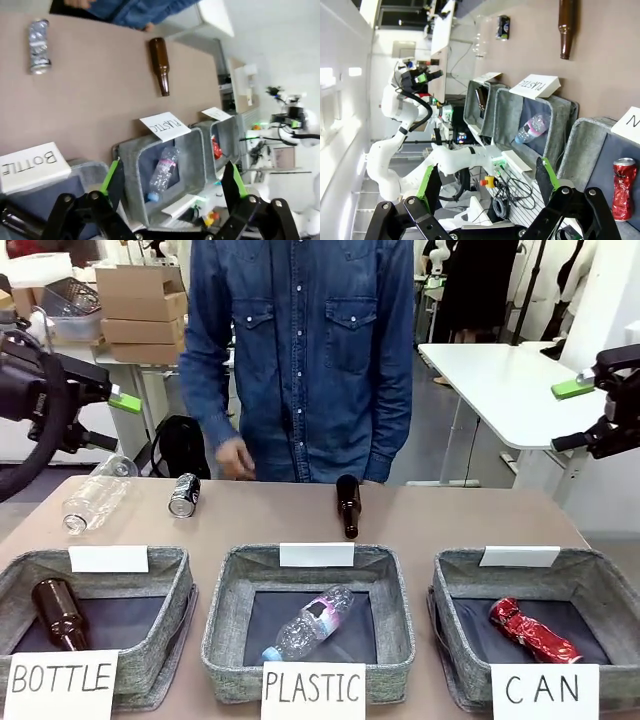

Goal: Sort the can waste into the basket.
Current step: Pick up the can waste from the table and place it in the right Fabric basket.

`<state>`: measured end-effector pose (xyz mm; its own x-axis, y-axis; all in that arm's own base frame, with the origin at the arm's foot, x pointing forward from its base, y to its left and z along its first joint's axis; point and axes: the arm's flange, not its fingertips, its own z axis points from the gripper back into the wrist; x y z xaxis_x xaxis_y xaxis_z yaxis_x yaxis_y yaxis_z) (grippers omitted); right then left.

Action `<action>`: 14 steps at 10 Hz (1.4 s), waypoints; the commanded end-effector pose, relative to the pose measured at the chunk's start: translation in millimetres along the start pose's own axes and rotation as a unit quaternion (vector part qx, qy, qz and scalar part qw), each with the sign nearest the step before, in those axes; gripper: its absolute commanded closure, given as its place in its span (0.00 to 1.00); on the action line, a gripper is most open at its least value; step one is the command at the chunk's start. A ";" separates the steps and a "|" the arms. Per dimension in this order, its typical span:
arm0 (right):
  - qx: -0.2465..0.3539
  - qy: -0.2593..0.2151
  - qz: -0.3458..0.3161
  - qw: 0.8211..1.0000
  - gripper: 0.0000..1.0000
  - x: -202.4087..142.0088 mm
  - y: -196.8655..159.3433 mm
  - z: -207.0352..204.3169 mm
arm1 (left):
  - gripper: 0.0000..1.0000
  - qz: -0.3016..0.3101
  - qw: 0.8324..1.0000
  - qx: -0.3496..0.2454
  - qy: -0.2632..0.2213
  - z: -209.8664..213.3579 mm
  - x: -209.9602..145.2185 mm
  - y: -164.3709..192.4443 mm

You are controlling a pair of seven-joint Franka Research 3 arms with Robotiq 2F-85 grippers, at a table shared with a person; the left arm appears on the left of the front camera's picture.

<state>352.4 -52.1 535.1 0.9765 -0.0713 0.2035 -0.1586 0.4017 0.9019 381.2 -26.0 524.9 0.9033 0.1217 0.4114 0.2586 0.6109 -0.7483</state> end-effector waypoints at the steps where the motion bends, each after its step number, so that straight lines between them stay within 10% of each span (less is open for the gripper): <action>1: -0.001 0.004 0.014 1.000 0.00 0.0 0.4 2.8 | 0.00 0.035 0.998 -0.057 -0.014 33.5 -7.4 15.6; 5: -0.001 0.004 0.014 1.000 0.00 0.0 0.4 2.8 | 0.00 0.029 0.998 0.049 0.005 -6.2 41.2 41.3; 7: -0.001 0.004 0.014 1.000 0.00 0.0 0.4 2.8 | 0.00 0.037 0.992 -0.095 0.078 48.5 45.7 47.3; 10: -0.001 0.004 0.014 1.000 0.00 0.0 0.4 2.8 | 0.00 0.030 0.997 -0.053 -0.051 170.5 12.9 50.3; 14: -0.001 0.004 0.014 1.000 0.00 0.0 0.4 2.8 | 0.00 0.072 0.994 0.013 -0.083 172.7 7.2 67.8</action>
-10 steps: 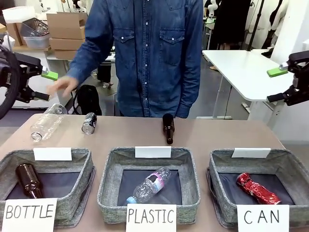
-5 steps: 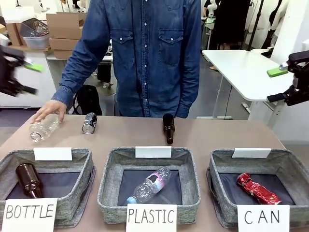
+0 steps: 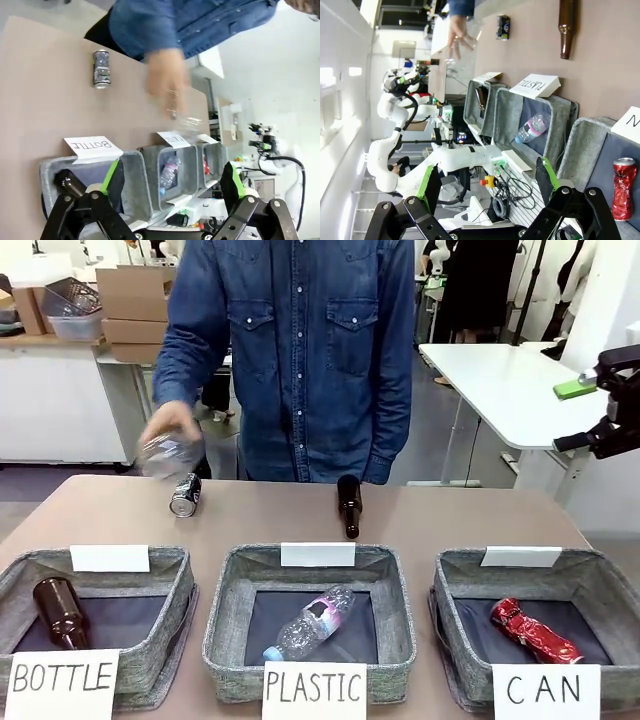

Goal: Sort the can waste into the basket.
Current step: Pick up the can waste from the table and place it in the right Fabric basket.

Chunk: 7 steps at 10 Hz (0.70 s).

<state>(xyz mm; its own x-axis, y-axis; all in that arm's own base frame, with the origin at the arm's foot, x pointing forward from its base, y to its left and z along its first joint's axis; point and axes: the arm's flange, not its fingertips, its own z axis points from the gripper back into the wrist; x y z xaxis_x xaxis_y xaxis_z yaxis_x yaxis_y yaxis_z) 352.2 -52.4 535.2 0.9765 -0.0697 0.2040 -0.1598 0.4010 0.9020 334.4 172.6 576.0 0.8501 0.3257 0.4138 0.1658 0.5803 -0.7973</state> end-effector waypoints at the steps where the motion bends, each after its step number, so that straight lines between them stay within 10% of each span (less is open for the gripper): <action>1: -0.002 0.003 0.014 1.000 0.00 0.1 0.3 2.4 | 0.00 0.018 0.999 0.030 0.008 -35.4 3.0 -4.0; 7: -0.002 0.003 0.014 1.000 0.00 0.1 0.3 2.4 | 0.00 -0.003 0.985 0.144 0.090 -149.5 30.7 -14.0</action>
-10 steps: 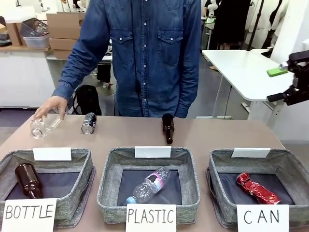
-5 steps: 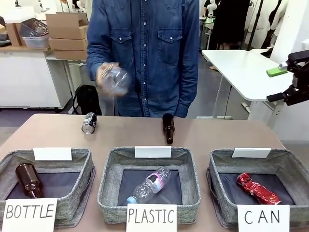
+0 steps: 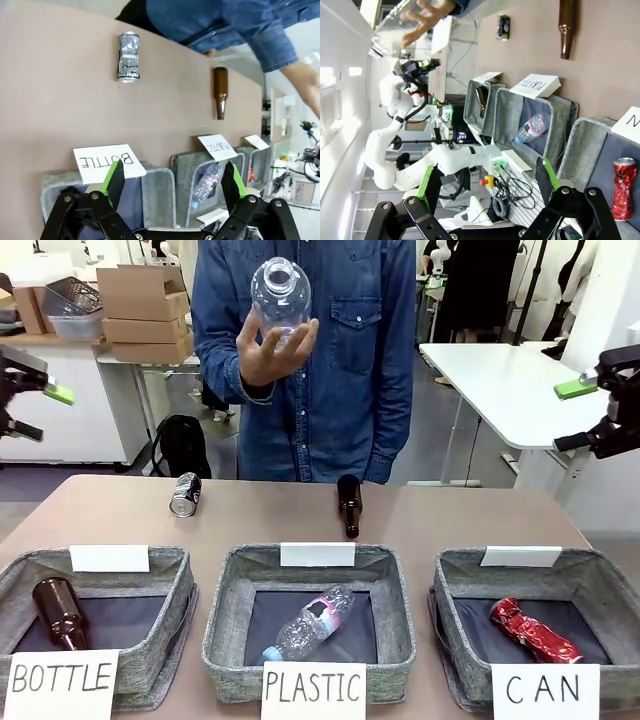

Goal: Sort the can waste into the basket.
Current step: Pick up the can waste from the table and place it in the right Fabric basket.

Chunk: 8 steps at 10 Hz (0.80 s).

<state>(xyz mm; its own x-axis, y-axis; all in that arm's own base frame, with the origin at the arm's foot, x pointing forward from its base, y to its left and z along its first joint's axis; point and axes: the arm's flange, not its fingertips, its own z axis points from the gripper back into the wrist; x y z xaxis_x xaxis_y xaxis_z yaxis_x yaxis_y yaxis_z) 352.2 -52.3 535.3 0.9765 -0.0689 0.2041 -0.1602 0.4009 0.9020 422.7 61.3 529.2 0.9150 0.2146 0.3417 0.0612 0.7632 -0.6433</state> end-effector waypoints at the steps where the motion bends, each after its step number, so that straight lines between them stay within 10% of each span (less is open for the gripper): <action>1: -0.002 0.003 0.014 1.000 0.00 0.1 0.2 2.4 | 0.00 0.010 1.000 -0.012 0.017 8.3 17.6 -1.2; 8: -0.002 0.003 0.014 1.000 0.00 0.1 0.2 2.4 | 0.00 0.055 0.995 -0.073 -0.026 114.0 10.8 67.9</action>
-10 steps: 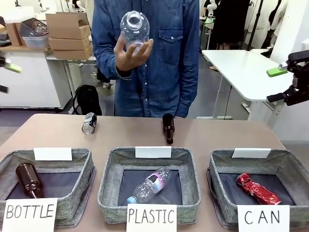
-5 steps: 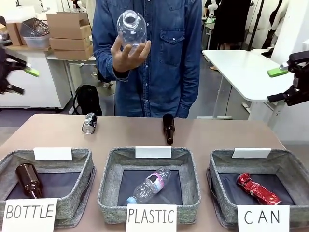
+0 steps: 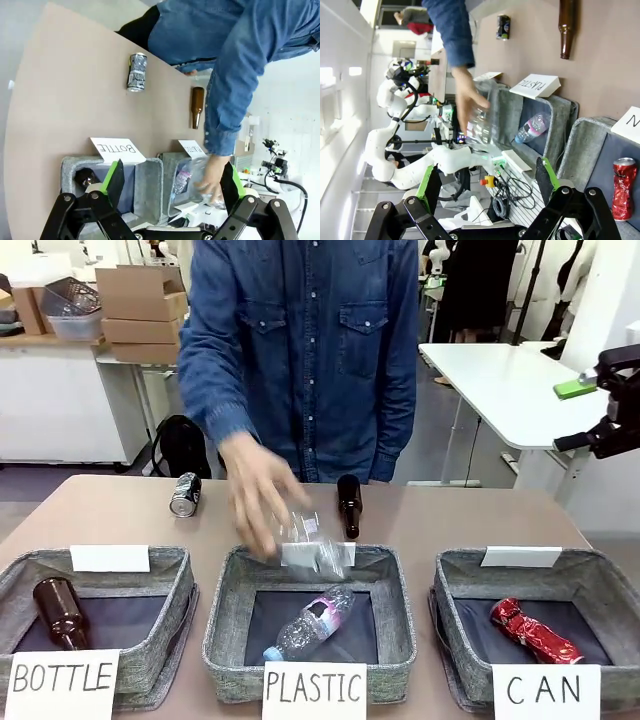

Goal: Sort the can waste into the basket.
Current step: Pick up the can waste from the table and place it in the right Fabric basket.

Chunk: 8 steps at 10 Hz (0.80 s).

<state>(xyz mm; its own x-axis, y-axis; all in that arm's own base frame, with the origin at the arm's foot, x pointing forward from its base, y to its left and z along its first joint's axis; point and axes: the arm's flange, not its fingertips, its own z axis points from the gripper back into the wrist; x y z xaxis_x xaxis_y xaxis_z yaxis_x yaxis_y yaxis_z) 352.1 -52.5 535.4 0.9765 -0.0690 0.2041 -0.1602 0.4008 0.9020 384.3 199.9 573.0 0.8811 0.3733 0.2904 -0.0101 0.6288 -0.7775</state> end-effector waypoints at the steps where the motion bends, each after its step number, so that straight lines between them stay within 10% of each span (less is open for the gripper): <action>1: -0.002 0.003 0.014 1.000 0.00 0.1 0.2 2.2 | 0.00 -0.016 0.999 0.001 0.029 -34.1 -2.2 -8.2; 8: -0.002 0.003 0.014 1.000 0.00 0.1 0.2 2.2 | 0.00 -0.009 0.994 0.081 0.075 -132.7 17.0 -22.4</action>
<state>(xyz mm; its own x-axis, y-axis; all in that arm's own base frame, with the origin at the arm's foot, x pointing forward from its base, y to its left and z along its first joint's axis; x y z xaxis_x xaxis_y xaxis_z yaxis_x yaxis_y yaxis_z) 352.1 -52.4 535.7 0.9764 -0.0683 0.2047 -0.1610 0.4011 0.9018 464.1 86.7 511.9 0.9473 0.2298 0.2234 -0.0175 0.7330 -0.6800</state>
